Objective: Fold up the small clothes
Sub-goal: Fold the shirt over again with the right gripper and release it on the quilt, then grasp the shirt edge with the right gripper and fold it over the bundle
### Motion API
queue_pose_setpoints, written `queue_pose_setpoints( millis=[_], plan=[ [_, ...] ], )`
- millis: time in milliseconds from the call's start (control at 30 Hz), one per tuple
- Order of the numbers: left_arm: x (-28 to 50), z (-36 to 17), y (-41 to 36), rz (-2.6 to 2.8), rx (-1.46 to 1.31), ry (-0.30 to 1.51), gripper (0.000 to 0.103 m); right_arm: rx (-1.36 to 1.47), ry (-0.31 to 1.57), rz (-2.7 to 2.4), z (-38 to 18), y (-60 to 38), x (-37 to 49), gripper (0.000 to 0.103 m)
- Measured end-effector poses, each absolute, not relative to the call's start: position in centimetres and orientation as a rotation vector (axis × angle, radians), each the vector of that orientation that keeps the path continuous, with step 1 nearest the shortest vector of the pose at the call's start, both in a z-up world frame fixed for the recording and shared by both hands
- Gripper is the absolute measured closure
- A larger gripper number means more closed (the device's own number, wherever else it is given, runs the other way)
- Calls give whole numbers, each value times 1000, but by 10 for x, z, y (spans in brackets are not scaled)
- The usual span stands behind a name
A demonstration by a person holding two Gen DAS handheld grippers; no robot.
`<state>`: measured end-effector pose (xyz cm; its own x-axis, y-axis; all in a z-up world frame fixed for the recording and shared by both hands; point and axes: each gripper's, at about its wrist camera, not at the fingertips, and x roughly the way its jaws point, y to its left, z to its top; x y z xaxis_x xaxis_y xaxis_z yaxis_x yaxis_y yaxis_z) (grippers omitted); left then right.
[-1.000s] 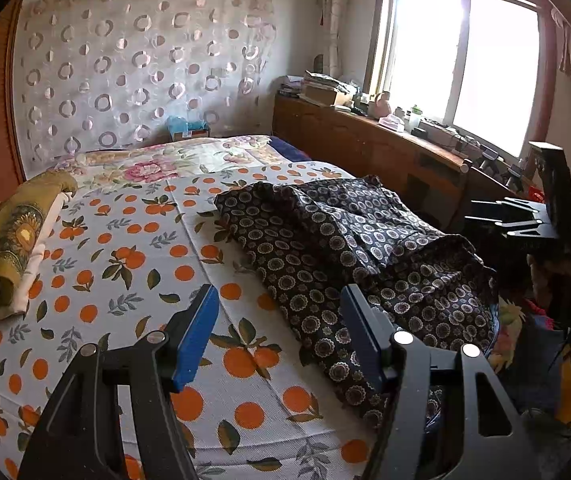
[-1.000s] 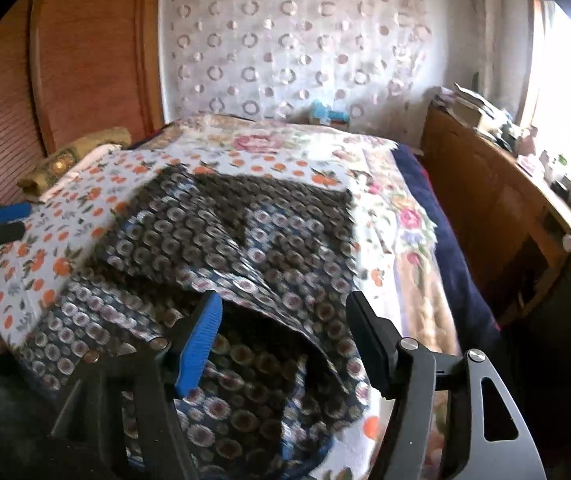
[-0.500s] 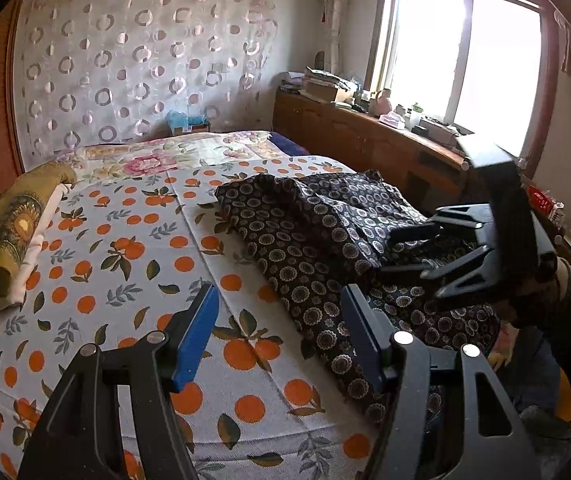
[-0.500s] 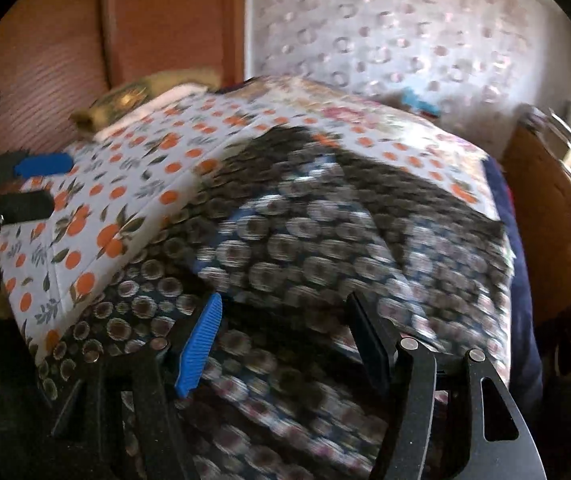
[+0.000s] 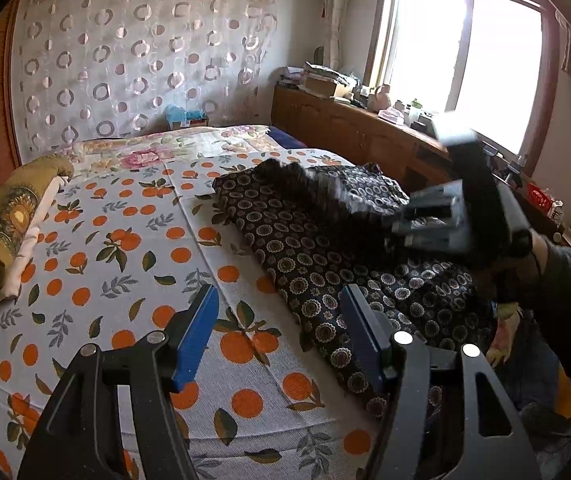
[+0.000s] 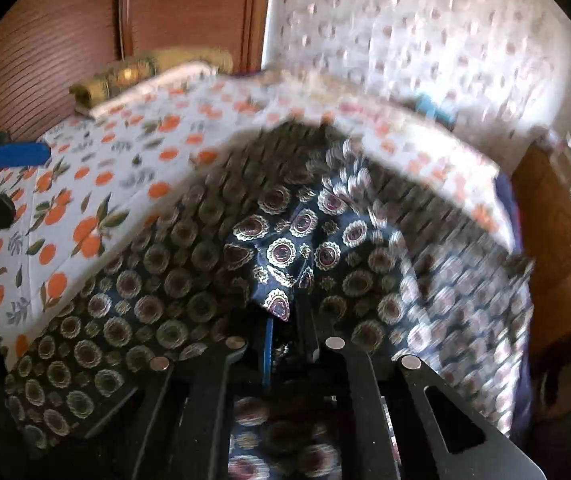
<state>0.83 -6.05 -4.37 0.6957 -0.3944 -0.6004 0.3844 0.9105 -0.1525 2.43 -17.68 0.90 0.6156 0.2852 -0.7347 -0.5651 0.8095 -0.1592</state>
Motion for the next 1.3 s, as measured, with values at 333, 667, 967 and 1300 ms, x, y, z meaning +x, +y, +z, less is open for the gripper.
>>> queue_pose_setpoints(
  millis=[333,667,967,1300],
  plan=[
    [10,-45,-65,-444,-9,684,39,-255,680,135,54,-254,90,84],
    [11,-49,-70,-451,-2,694,39,-239,711,115,45,-270,89,58],
    [13,-60,-80,-474,4,728,39,-171,876,152,5,-295,126,58],
    [13,-73,-96,-509,13,774,39,-170,795,209,15,-310,120,100]
  ],
)
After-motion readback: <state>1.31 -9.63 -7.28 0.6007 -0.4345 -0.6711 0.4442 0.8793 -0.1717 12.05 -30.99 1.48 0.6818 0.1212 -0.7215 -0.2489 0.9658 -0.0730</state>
